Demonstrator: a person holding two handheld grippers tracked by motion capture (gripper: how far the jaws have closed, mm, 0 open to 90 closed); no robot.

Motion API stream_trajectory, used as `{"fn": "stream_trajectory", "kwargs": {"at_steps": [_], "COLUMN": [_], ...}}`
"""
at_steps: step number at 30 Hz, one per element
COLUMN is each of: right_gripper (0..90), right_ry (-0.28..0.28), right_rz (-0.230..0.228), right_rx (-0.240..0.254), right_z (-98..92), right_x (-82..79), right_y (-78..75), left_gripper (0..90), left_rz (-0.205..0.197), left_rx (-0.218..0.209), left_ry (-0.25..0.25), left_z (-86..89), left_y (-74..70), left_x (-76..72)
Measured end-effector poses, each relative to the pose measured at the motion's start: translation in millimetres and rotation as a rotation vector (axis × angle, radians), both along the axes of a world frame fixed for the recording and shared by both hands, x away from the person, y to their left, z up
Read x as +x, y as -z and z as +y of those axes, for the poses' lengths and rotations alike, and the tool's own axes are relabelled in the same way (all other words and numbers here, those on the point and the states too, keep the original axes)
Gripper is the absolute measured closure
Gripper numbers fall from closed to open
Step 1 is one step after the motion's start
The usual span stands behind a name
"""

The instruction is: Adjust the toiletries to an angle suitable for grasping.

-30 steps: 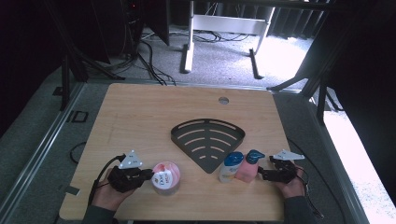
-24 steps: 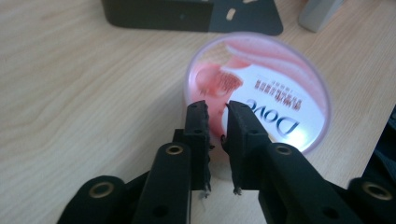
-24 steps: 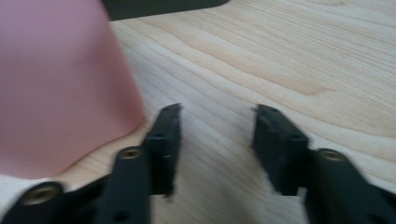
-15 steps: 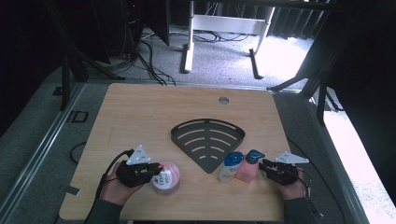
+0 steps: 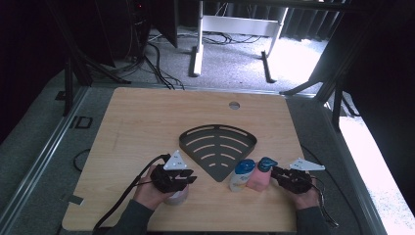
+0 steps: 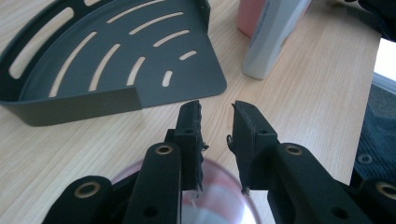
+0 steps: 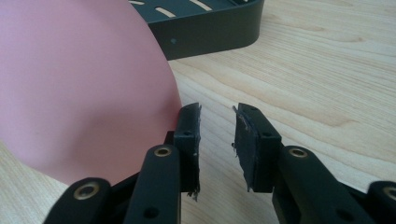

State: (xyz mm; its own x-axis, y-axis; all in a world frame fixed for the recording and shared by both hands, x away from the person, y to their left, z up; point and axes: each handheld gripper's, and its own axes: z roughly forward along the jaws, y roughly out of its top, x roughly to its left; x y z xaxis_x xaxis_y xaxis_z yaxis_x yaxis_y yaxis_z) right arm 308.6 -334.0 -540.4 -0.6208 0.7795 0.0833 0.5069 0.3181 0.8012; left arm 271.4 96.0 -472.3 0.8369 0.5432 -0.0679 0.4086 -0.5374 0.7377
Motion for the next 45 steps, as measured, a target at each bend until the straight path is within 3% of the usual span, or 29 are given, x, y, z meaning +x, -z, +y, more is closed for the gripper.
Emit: {"fn": "stream_trajectory", "kwargs": {"at_steps": [17, 33, 37, 45], "right_gripper": [84.5, 84.7, 84.7, 84.9], "right_ry": [-0.039, -0.112, -0.12, -0.113], "right_rz": [-0.005, -0.013, -0.013, -0.011], "right_rx": [-0.027, -0.049, -0.053, -0.07], "right_z": [13.3, 34.8, 39.4, 44.5], "right_x": [-2.4, -7.5, -9.1, -14.6], "right_y": [-5.1, -8.5, -9.5, -12.4], "left_gripper": [72.2, 75.1, 75.9, 76.5], "left_rz": [-0.003, -0.007, -0.004, -0.014], "left_rx": [0.001, -0.008, -0.025, -0.013], "left_ry": [0.048, 0.079, 0.091, 0.107], "left_z": [-25.6, -32.1, -34.7, -39.2], "left_y": [3.3, 3.9, 3.2, 2.1], "left_x": [3.5, -3.7, -6.7, -8.4]}}
